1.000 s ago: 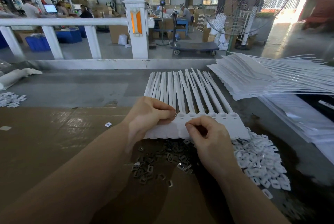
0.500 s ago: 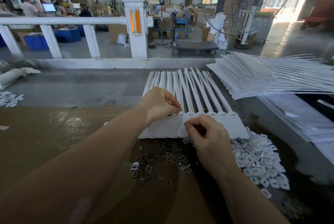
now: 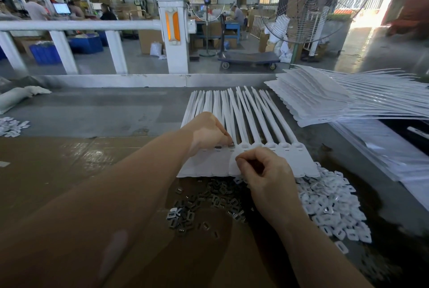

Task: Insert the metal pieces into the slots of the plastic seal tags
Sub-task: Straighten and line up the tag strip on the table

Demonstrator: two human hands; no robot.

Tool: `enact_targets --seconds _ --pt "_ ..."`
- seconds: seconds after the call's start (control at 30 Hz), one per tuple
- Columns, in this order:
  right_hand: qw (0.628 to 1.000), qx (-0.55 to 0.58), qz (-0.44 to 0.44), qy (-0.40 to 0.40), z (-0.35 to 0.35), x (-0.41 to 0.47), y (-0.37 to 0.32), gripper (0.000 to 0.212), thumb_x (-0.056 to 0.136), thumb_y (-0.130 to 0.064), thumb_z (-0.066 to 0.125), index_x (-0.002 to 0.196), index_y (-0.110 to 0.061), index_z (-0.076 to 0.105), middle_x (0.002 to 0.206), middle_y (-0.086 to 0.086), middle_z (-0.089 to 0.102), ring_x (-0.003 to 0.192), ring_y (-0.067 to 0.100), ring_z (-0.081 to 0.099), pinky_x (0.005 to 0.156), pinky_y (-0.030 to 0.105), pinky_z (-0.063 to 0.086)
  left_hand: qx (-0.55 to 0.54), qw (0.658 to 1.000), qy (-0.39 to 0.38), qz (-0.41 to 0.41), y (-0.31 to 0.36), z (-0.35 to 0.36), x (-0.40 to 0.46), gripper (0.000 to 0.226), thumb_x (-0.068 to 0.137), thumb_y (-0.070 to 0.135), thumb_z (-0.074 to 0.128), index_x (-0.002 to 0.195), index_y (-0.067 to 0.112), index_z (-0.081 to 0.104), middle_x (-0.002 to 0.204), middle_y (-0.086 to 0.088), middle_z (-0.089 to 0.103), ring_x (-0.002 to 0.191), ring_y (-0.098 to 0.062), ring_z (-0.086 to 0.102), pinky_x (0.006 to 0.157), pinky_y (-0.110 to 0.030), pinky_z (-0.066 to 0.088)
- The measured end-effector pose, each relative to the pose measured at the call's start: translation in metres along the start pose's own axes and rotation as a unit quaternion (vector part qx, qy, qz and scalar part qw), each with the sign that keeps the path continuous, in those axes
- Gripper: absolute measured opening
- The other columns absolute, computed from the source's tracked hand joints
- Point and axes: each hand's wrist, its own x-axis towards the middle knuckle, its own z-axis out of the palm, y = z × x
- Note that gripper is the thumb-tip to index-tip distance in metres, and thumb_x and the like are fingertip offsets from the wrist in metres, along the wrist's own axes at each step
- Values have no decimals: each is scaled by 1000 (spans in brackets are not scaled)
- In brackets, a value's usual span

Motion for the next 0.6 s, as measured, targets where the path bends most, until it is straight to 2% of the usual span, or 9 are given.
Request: enact_targets --seconds 0.13,0.23,0.3,0.4,0.6 --pt "1000 -1 -4 0 0 0 0 6 86 -11 64 83 -14 68 80 -2 63 76 7 57 71 22 48 6 1000 -5 -7 2 0 1 15 78 18 75 92 11 75 88 -2 68 69 -8 53 50 -18 39" --pt "1000 2 -5 5 0 0 0 7 85 -10 64 82 -14 68 79 -1 63 76 7 57 71 22 48 12 1000 -9 -16 4 -1 1 11 74 16 78 83 12 76 70 4 64 59 -6 50 38 -10 36" --pt "1000 2 -5 5 1 0 0 6 85 -10 64 82 -14 68 79 -2 63 76 7 58 71 22 48 17 999 -12 -23 6 -1 0 7 72 15 79 77 14 74 62 5 61 56 -7 49 36 -10 34" --pt "1000 -1 -6 6 1 0 0 6 85 -10 64 82 -14 67 78 -2 63 76 7 57 71 22 48 24 999 -14 -27 8 -2 0 7 71 14 80 73 15 74 60 5 60 52 -8 48 38 -12 34" --pt "1000 6 1 5 1 0 0 7 85 -9 64 81 -14 67 79 -2 63 77 8 58 72 23 48 8 1000 -14 -13 6 -6 -3 9 75 13 77 83 9 76 66 -1 61 51 -10 44 34 -10 30"
